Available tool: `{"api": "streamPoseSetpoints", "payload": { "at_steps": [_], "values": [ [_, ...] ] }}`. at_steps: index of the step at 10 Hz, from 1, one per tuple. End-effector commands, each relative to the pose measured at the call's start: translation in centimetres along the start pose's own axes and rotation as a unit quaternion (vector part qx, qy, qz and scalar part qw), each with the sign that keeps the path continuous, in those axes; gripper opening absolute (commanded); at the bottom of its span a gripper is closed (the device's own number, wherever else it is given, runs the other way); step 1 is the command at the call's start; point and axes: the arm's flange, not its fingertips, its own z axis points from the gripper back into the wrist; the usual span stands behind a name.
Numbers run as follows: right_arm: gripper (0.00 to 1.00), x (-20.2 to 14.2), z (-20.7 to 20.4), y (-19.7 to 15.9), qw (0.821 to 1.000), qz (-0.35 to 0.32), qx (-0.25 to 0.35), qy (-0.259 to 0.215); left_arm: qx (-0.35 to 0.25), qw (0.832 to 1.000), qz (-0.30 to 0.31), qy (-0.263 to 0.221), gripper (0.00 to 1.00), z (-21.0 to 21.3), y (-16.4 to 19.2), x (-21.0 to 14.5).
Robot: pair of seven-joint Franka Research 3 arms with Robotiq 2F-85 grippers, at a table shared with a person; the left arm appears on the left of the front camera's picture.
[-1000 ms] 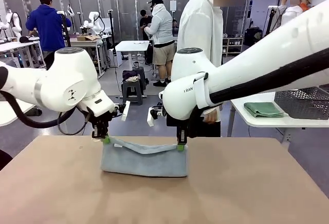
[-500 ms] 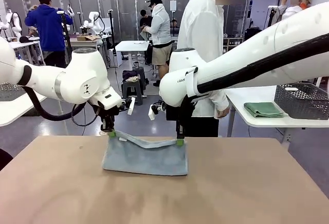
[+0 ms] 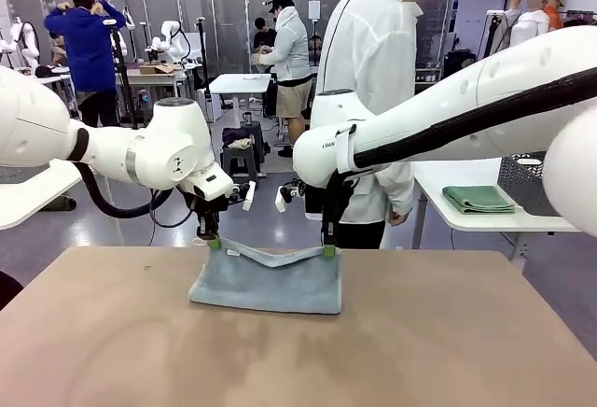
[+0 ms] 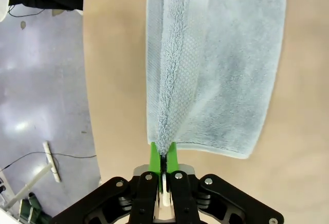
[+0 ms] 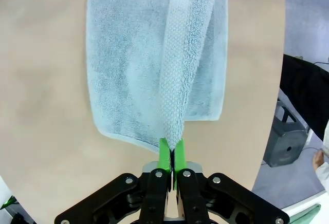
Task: Fold the towels and place them in the basket.
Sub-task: When a person lays out a Towel with hook on the table, fold it in half twice.
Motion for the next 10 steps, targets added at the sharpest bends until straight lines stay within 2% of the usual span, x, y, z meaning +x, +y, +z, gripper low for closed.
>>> {"api": "streamPoseSetpoints", "payload": {
  "at_steps": [1, 5, 10],
  "values": [
    [0.04, 0.3, -0.4, -1.6, 1.0, 0.011, -0.001, -0.003, -0.007, 1.0, 0.006, 0.01, 0.05, -0.7, 2.2, 0.9],
    [0.04, 0.7, -3.3, -3.6, 1.0, 0.017, 0.001, -0.004, -0.014, 0.999, 0.028, 0.017, 0.05, -2.5, 3.6, 0.9],
    [0.04, 0.6, -4.5, -4.6, 1.0, 0.008, 0.002, 0.005, -0.036, 0.996, 0.073, 0.034, 0.05, -4.6, 3.3, -0.9]
  ]
}}
